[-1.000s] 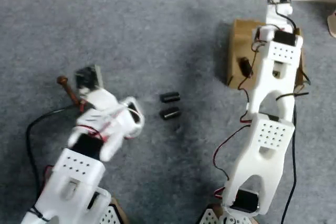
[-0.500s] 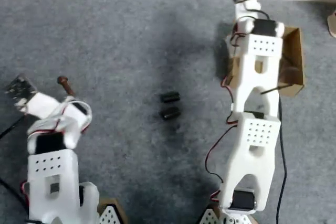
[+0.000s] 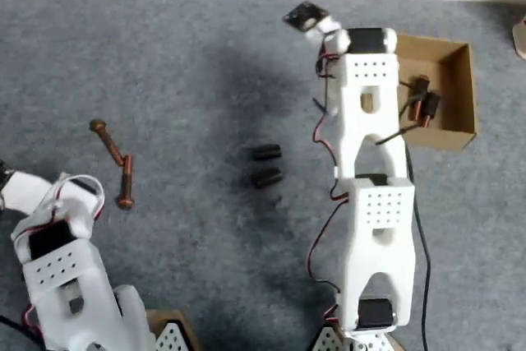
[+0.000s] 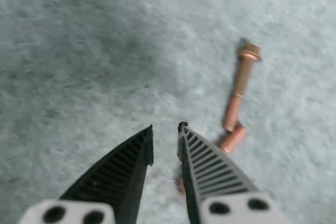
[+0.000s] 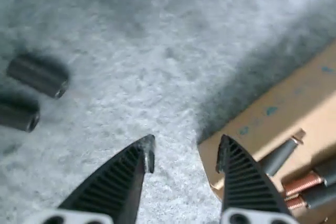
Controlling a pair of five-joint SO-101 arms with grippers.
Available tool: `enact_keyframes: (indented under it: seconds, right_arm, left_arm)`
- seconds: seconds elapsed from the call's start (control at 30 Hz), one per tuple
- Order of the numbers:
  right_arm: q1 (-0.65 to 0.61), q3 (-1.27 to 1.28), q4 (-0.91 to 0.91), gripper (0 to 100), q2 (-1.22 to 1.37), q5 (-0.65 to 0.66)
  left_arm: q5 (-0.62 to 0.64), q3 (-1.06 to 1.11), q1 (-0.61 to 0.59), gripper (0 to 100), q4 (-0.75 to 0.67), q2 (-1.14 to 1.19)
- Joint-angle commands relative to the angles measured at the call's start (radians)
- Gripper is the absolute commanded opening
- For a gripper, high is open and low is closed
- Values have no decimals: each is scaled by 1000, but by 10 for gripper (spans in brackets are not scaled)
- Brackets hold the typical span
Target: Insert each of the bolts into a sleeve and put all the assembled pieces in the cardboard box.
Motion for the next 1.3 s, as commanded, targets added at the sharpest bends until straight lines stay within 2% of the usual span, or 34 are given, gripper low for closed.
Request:
enact_keyframes:
  seconds: [0.0, 0.17, 0.27, 0.43, 0.7, 0.93, 1.27]
  right_arm:
    - [-30, -48, 25, 180, -35, 44]
    - [-76, -39, 27, 180, -35, 44]
    - [-108, -38, 27, 180, -35, 44]
    - [-137, 50, 28, 180, -56, 46]
    - [-196, 395, 19, 180, -306, 104]
    - [-274, 561, 21, 180, -412, 242]
    - [-407, 708, 2, 180, -412, 356]
  left_arm:
    - [-26, 50, -54, 87, -137, -18]
    - [-37, 148, -117, 87, -296, -18]
    - [-37, 177, -137, 87, -331, -18]
    - [-80, 186, -157, 87, -334, -15]
    - [-80, 206, -153, 87, -336, -16]
    - [-78, 206, -153, 87, -336, -16]
    - [-81, 206, -157, 87, -336, -16]
